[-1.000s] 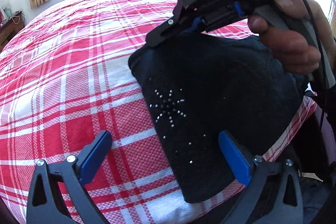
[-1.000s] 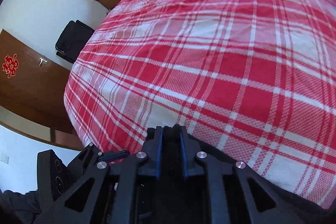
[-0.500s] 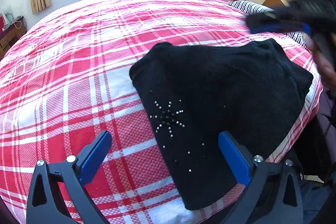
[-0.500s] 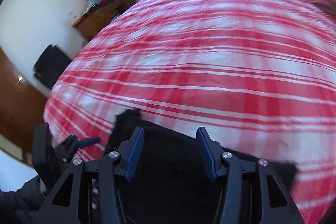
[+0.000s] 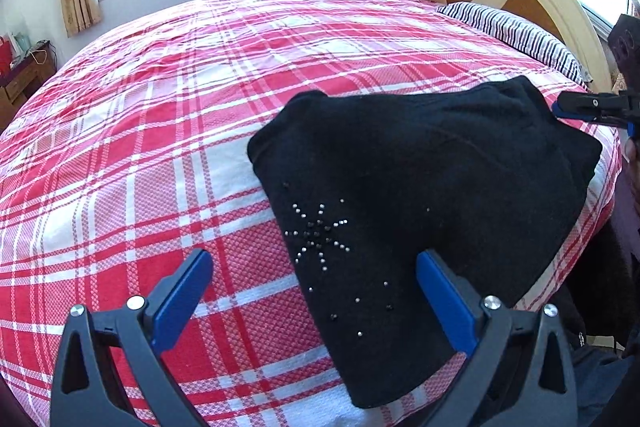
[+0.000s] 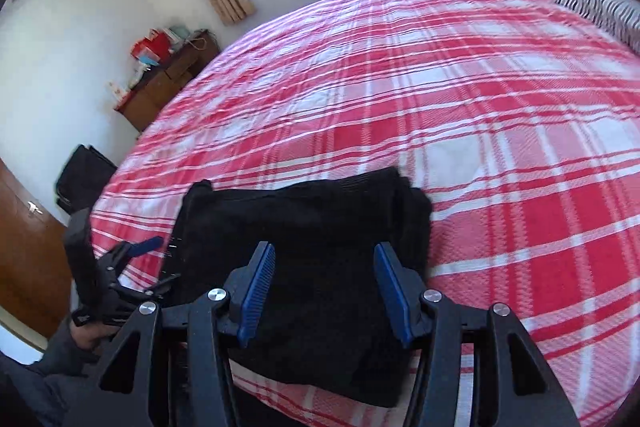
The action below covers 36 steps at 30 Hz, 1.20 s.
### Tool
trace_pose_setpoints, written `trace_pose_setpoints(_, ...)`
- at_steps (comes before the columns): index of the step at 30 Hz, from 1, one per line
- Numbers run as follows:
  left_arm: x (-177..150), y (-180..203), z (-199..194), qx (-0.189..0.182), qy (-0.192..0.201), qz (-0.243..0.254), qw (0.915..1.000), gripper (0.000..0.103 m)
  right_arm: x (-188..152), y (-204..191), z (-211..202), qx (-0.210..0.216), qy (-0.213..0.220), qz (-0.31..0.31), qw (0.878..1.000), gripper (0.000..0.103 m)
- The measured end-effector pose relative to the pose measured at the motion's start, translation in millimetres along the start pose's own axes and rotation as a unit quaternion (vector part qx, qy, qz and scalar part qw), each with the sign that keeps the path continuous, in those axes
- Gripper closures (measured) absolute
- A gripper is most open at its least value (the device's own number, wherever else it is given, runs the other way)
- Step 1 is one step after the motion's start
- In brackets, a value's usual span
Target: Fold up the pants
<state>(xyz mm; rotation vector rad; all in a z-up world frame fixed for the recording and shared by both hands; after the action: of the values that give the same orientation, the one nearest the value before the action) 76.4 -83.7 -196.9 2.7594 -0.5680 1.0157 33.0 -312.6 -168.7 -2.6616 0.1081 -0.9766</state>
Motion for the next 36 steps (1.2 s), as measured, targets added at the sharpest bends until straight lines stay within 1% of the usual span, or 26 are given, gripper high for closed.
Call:
trace_pose_setpoints(2, -0.2, -1.9, 0.4, -0.004, 0.003, -0.002, 1.0000, 0.000, -1.4, 8.2, -2.4, -0.035, -0.005, -0.001, 0.999, 0.049)
trace_pose_setpoints(6, -0.6, -5.9, 3.7, -0.015, 0.006, -0.013, 0.9998, 0.000, -6.5, 23.0, 5.7, -0.056, -0.025, 0.018, 0.998, 0.049)
trace_pose_setpoints(8, -0.2, -7.1, 5.1, -0.021, 0.007, -0.018, 0.9996, 0.000, -10.0, 25.0, 12.9, -0.049, -0.038, 0.021, 0.998, 0.049)
trace_pose_setpoints(11, -0.7, -8.5, 7.7, -0.030, 0.009, -0.025, 0.9992, 0.000, -11.3, 21.1, 18.0, -0.047, -0.039, 0.012, 0.998, 0.049)
trace_pose_setpoints(14, -0.5, -9.5, 8.1, -0.038, 0.014, -0.032, 0.9987, 0.000, -12.6, 24.0, 21.0, -0.034, -0.036, 0.027, 0.998, 0.049)
trace_pose_setpoints(18, 0.4, -11.0, 9.7, -0.053, 0.023, -0.039, 0.9976, 0.000, -13.8, 27.8, 20.8, 0.000, -0.034, 0.051, 0.998, 0.049)
trace_pose_setpoints(26, 5.1, -13.5, 13.9, -0.070, 0.029, -0.049, 0.9960, 0.000, -18.3, 25.9, 21.9, 0.014, -0.022, 0.050, 0.998, 0.049)
trace_pose_setpoints(27, 5.9, -14.1, 13.9, -0.074, 0.031, -0.050, 0.9955, 0.000, -18.0, 26.4, 21.4, 0.017, -0.021, 0.052, 0.998, 0.051)
trace_pose_setpoints(30, 6.2, -16.6, 13.5, -0.089, 0.038, -0.056, 0.9937, 0.001, -17.3, 31.5, 19.5, 0.026, -0.020, 0.063, 0.997, 0.059)
trace_pose_setpoints(31, 6.1, -17.6, 12.8, -0.095, 0.039, -0.059, 0.9930, 0.004, -17.0, 33.0, 18.3, 0.031, -0.020, 0.067, 0.997, 0.062)
trace_pose_setpoints(33, 5.8, -18.1, 10.2, -0.127, 0.042, -0.065, 0.9889, 0.029, -16.8, 36.3, 17.3, 0.042, -0.021, 0.074, 0.996, 0.064)
trace_pose_setpoints(34, 6.2, -18.4, 10.0, -0.136, 0.040, -0.069, 0.9875, 0.029, -16.3, 37.0, 17.4, 0.043, -0.022, 0.074, 0.996, 0.064)
trace_pose_setpoints(36, 6.2, -18.0, 10.2, -0.138, 0.040, -0.069, 0.9873, 0.029, -15.6, 38.4, 15.6, 0.047, -0.021, 0.079, 0.996, 0.064)
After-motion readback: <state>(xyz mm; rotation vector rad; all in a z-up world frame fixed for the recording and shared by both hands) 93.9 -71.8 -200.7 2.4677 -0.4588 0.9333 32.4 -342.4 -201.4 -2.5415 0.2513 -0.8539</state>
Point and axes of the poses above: each gripper's, at about its wrist camera, not at the fingertips, and z roughly the way its jaws point, y to its right, x to its top, the point moved 1 cm from there along z, roughly the way its jaws point, and after that the axes turned 2 degrees about x, right-handed, at the moved point
